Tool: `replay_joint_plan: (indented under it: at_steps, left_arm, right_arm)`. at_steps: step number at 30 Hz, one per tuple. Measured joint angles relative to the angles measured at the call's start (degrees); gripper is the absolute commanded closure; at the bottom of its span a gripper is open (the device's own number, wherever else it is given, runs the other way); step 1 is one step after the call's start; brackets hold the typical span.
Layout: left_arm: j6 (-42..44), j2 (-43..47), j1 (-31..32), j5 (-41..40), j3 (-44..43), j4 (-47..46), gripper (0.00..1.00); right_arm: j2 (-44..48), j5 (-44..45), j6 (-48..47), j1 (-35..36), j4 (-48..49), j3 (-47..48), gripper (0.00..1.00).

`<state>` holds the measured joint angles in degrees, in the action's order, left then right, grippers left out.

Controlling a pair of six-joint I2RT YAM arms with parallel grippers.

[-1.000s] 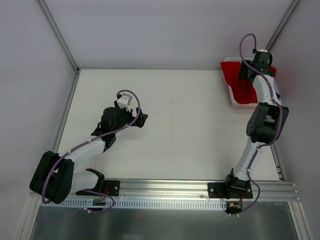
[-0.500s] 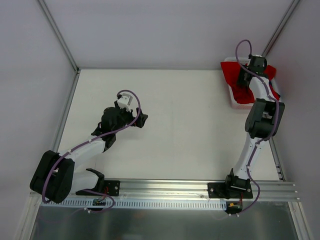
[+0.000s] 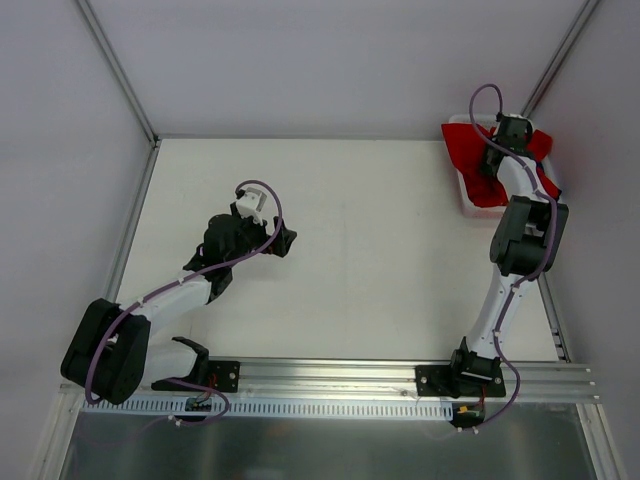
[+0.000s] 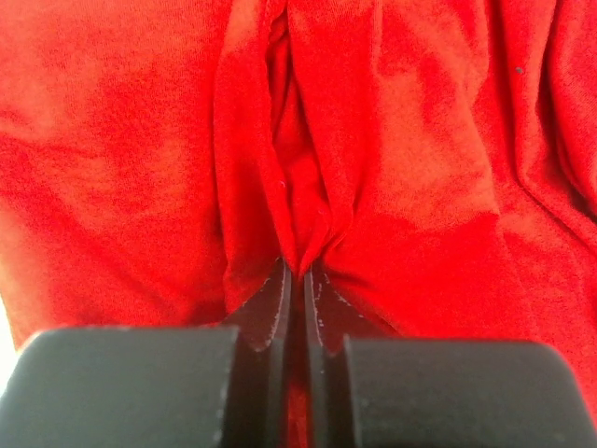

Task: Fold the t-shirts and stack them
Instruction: Grab crumpled tshirt from bin with the right arm, then move the tshirt to the center of the board

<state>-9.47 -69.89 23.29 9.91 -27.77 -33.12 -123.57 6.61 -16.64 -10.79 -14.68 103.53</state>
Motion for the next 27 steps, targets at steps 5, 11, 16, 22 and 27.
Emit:
replay_joint_plan:
  at_steps: [5,11,16,22,27]
  left_arm:
    - [0.0,-0.2,0.0,0.09,0.0,0.0,0.01]
    - [-0.02,-0.2,0.0,0.11,0.0,0.0,0.01]
    - [-0.02,-0.2,0.0,0.13,0.0,-0.02,0.01]
    - [-0.07,-0.2,0.0,0.31,0.0,-0.04,0.01]
    - [-0.13,-0.2,0.0,0.44,0.0,-0.04,0.01]
  right_arm:
    - [0.48,-0.02,0.28,0.04,-0.02,-0.39,1.0]
    - [5.44,0.02,0.74,1.57,-1.31,-1.86,1.0]
    - [14.91,0.22,0.85,5.31,-2.78,-1.99,1.0]
    - [28.98,1.27,1.11,11.85,-2.95,-1.97,1.0]
    - [37.31,2.93,0.31,20.96,-4.76,-1.81,1.0]
